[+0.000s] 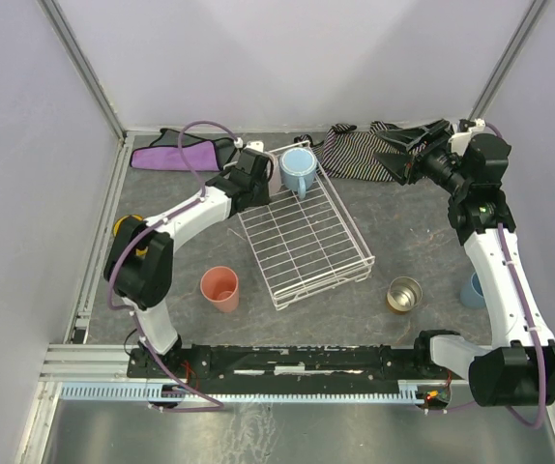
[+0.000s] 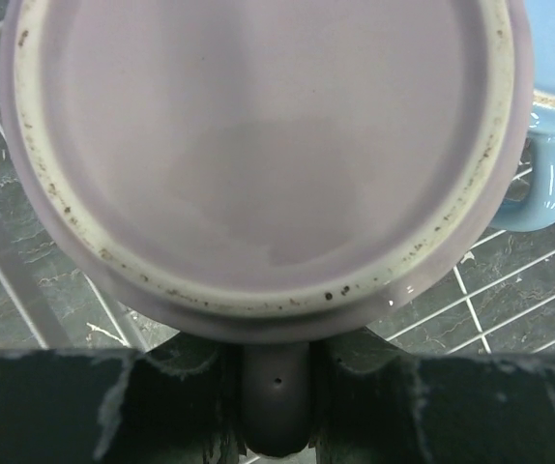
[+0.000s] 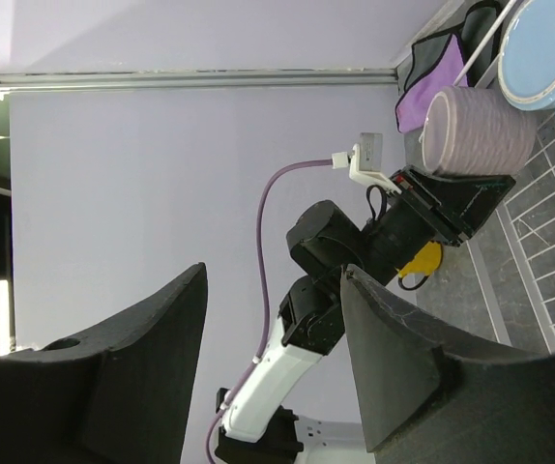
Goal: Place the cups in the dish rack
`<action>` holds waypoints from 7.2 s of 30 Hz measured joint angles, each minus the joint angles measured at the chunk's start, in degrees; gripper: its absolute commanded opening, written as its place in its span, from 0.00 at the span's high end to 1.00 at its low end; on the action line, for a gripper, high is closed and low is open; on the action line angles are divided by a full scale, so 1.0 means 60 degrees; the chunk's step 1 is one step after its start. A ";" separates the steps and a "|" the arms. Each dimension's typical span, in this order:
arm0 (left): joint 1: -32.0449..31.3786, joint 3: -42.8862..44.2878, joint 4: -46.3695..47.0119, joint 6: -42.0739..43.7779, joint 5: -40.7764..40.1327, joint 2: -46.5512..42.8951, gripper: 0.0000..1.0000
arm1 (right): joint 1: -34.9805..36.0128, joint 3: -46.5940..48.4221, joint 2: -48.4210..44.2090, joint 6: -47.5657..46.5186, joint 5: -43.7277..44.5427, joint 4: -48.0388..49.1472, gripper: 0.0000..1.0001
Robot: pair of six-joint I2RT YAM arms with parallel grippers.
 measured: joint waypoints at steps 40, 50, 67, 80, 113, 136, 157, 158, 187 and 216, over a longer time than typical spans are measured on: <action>0.0018 -0.0208 0.1129 0.0867 -0.0568 0.1104 0.92 | -0.0098 0.0000 0.0022 0.0015 -0.0138 0.0007 0.36; 0.0076 -0.0080 0.1271 0.0867 -0.0561 0.1209 0.41 | -0.0098 0.0004 0.0022 -0.0015 -0.0138 0.0004 0.36; 0.0153 -0.0674 0.1355 0.0707 -0.0481 0.0069 0.38 | -0.0098 0.0007 0.0036 -0.0091 -0.0142 0.0000 0.36; 0.0157 -0.1636 0.0805 0.0423 -0.0448 -0.1880 0.38 | -0.0098 0.0007 0.0219 -0.0197 -0.0146 -0.0004 0.36; 0.5461 -0.0984 -0.3683 0.0900 -0.0036 -0.2903 0.43 | 0.1027 0.0703 0.1166 -0.1045 -0.1851 0.0641 0.35; 0.7049 -0.1206 -0.3574 0.2594 0.0601 -0.1883 0.45 | 0.1118 0.0612 0.1333 -0.0827 -0.1894 0.1271 0.35; 0.7067 -0.1865 -0.2390 0.2696 0.0565 -0.0743 0.86 | 0.1111 0.0612 0.1632 -0.0849 -0.1920 0.1362 0.35; 0.7067 -0.1894 -0.2339 0.2648 0.0601 -0.0743 0.91 | 0.1107 0.0612 0.1632 -0.0871 -0.1923 0.1351 0.35; 0.6856 -0.2408 0.3982 -0.4462 0.8113 -0.4371 0.97 | 0.2532 0.1158 0.2375 -0.1195 -0.2936 0.2980 0.34; 0.2299 -0.1880 0.8375 -0.9296 0.6156 -0.4670 0.97 | 0.5023 0.0889 0.4211 -0.1384 -0.3115 0.6284 0.33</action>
